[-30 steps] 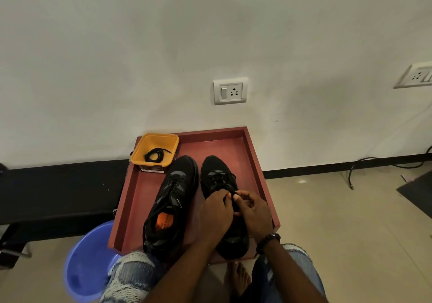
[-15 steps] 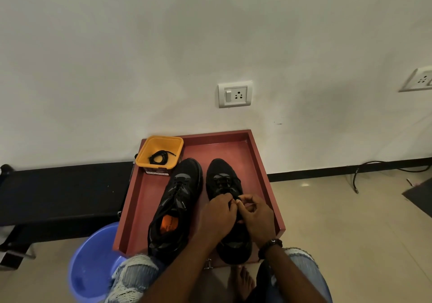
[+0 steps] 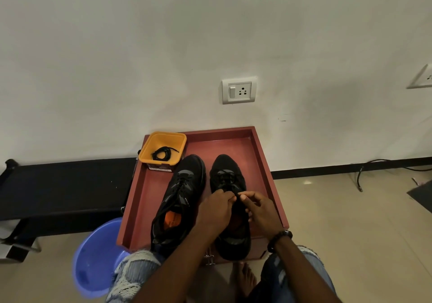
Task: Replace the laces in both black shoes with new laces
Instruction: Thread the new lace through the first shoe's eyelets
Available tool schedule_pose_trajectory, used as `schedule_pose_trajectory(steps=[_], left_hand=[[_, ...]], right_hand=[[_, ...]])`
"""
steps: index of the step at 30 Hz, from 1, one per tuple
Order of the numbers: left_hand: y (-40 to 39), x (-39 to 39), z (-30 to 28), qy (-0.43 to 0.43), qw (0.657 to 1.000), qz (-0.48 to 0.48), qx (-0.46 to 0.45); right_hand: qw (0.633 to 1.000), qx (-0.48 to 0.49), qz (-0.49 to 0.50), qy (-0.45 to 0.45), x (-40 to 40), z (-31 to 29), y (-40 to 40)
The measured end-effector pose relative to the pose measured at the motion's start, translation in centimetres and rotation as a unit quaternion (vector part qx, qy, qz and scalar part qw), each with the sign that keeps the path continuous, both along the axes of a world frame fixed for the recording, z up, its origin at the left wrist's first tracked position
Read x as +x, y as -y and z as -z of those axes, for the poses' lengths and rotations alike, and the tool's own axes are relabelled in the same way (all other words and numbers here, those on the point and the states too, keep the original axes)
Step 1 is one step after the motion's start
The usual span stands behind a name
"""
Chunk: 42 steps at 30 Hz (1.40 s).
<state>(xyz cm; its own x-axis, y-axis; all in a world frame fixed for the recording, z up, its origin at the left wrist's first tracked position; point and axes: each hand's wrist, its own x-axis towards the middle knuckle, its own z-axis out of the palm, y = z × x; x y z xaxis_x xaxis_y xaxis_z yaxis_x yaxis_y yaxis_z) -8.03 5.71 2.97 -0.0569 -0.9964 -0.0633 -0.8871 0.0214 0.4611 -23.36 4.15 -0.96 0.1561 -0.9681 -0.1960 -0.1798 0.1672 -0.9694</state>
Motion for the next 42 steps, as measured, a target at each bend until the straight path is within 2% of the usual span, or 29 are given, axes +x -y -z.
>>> schedule_pose_trajectory(steps=[4,6,7,9,10,11,12,13,14,15,16,17,19,24,26,27,28,29,30,32,34,35,36,39,42], left_hand=[[-0.1,0.3,-0.2,0.020,0.999,-0.018,-0.031],[-0.1,0.7,-0.4,0.056,0.996,-0.027,-0.062],[-0.1,0.9,-0.5,0.070,0.995,-0.022,-0.063],[-0.1,1.3,-0.4,0.066,0.997,-0.008,-0.040],[-0.1,1.5,-0.3,0.057,0.998,-0.005,-0.028],[-0.2,1.7,-0.2,0.050,0.999,-0.004,-0.021],[-0.2,1.7,-0.1,0.045,0.999,-0.002,-0.017],[-0.2,1.6,0.1,0.045,0.999,0.000,-0.017],[-0.2,1.5,0.2,0.046,0.999,0.002,-0.019],[-0.2,1.2,0.2,0.045,0.999,0.003,-0.021],[-0.1,1.1,0.3,0.043,0.999,0.002,-0.022],[-0.2,0.9,0.2,0.039,0.999,0.000,-0.024],[-0.2,1.0,0.2,0.032,0.999,-0.004,-0.025],[-0.5,1.6,0.6,-0.012,1.000,-0.009,-0.007],[-0.5,1.9,0.7,-0.031,0.999,-0.013,-0.006],[-0.5,1.9,0.7,-0.039,0.999,-0.016,-0.008],[-0.4,2.0,0.7,-0.046,0.999,-0.018,-0.010],[-0.4,2.0,0.7,-0.052,0.998,-0.020,-0.011],[-0.4,1.9,0.6,-0.056,0.998,-0.022,-0.011],[-0.3,1.9,0.7,-0.060,0.998,-0.026,-0.009],[-0.2,1.9,0.9,-0.060,0.998,-0.029,-0.010],[-0.2,1.8,0.9,-0.059,0.998,-0.030,-0.010],[-0.3,1.8,0.9,-0.061,0.998,-0.031,-0.007],[-0.3,2.1,0.9,-0.064,0.997,-0.030,-0.006],[-0.2,2.4,1.1,-0.075,0.997,-0.028,-0.014]], right_hand=[[1.000,0.002,0.001,-0.004,0.4,0.0,0.3],[0.993,0.024,0.087,0.074,0.5,-0.6,0.7],[0.978,0.035,0.153,0.139,0.2,-1.3,1.0],[0.912,0.067,0.290,0.282,-1.2,-2.8,1.6],[0.886,0.079,0.325,0.322,-2.0,-3.3,1.8],[0.884,0.075,0.330,0.323,-2.7,-3.6,1.9],[0.914,0.058,0.302,0.264,-3.2,-3.6,2.0],[0.960,0.024,0.237,0.148,-3.4,-3.6,1.9],[0.989,-0.020,0.146,0.000,-3.5,-3.2,1.9],[0.989,-0.061,0.048,-0.129,-3.4,-2.8,1.9],[0.972,-0.084,-0.041,-0.214,-3.1,-2.4,1.9],[0.957,-0.087,-0.111,-0.254,-2.8,-2.0,2.0],[0.942,-0.072,-0.170,-0.281,-1.9,-1.9,1.8],[0.948,-0.129,-0.118,-0.264,-1.5,-2.2,1.7],[0.968,-0.114,-0.011,-0.222,-2.8,-2.8,1.8],[0.983,-0.075,0.075,-0.152,-3.7,-3.3,1.9],[0.985,-0.031,0.151,-0.076,-4.8,-3.6,1.9],[0.979,0.004,0.200,-0.039,-5.7,-3.8,1.8],[0.977,0.014,0.205,-0.057,-6.4,-3.8,1.8],[0.977,0.014,0.095,-0.190,-6.7,-3.6,1.6],[0.942,-0.009,-0.045,-0.332,-5.4,-3.7,1.1],[0.924,-0.037,-0.082,-0.372,-4.5,-3.8,1.0],[0.915,-0.066,-0.092,-0.387,-3.5,-3.9,0.9],[0.918,-0.147,-0.059,-0.362,-0.7,-4.7,0.6],[0.890,-0.207,-0.091,-0.397,1.1,-4.1,1.0]])
